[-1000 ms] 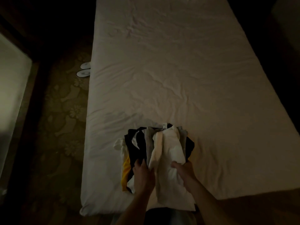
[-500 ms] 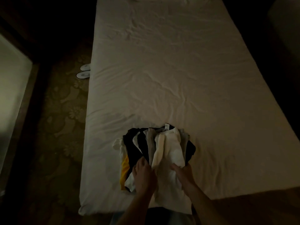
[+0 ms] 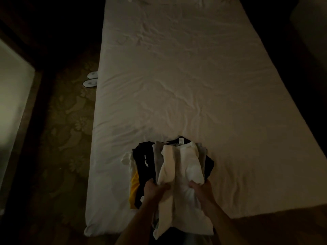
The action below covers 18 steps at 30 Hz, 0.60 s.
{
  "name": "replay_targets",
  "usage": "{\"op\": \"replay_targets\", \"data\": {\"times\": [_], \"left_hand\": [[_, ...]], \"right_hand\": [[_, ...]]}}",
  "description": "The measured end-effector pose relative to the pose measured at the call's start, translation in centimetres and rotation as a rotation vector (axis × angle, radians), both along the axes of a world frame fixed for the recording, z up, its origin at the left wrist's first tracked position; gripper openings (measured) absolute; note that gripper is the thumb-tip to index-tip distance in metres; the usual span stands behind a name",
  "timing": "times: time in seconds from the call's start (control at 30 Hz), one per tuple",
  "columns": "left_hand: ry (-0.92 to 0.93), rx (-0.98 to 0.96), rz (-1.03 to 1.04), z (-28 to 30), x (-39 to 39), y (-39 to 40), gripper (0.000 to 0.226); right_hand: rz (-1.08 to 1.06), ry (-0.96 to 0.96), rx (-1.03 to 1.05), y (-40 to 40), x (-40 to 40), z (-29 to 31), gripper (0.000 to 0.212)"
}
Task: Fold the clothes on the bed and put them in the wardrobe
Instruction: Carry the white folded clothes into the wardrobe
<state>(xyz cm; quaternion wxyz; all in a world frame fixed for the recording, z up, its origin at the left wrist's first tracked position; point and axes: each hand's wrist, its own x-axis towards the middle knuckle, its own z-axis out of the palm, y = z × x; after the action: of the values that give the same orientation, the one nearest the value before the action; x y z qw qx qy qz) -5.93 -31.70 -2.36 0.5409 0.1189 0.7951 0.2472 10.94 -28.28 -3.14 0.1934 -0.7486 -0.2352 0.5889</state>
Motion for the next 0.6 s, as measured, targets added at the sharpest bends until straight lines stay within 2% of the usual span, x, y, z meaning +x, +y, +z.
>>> {"op": "replay_targets", "data": {"times": [0.1, 0.17, 0.23, 0.33, 0.43, 0.47, 0.6], "left_hand": [[-0.079, 0.018, -0.028, 0.9, -0.4, 0.1, 0.097], [-0.132, 0.059, 0.007, 1.7, -0.8, 0.1, 0.107], [-0.202, 0.072, 0.038, 2.3, -1.1, 0.3, 0.104], [-0.214, 0.076, 0.06, 3.8, -1.5, 0.6, 0.087], [-0.289, 0.058, 0.114, 4.7, -1.6, 0.9, 0.053], [-0.33, 0.031, 0.124, 4.9, -1.5, 0.9, 0.049], [-0.439, -0.081, 0.135, 4.7, -0.3, 0.6, 0.031]], "right_hand": [[-0.055, -0.007, -0.024, 0.5, 0.2, 0.4, 0.075], [-0.082, 0.024, -0.033, 1.1, 0.4, 1.7, 0.053], [-0.082, 0.08, -0.032, 1.9, 0.8, 3.0, 0.038], [-0.035, 0.132, -0.02, 2.9, 1.1, 5.0, 0.042], [-0.035, 0.125, -0.012, 3.6, 1.9, 5.9, 0.074], [-0.034, 0.125, -0.012, 3.8, 2.3, 6.1, 0.078], [-0.07, 0.116, -0.027, 3.9, 3.4, 7.5, 0.067]]}}
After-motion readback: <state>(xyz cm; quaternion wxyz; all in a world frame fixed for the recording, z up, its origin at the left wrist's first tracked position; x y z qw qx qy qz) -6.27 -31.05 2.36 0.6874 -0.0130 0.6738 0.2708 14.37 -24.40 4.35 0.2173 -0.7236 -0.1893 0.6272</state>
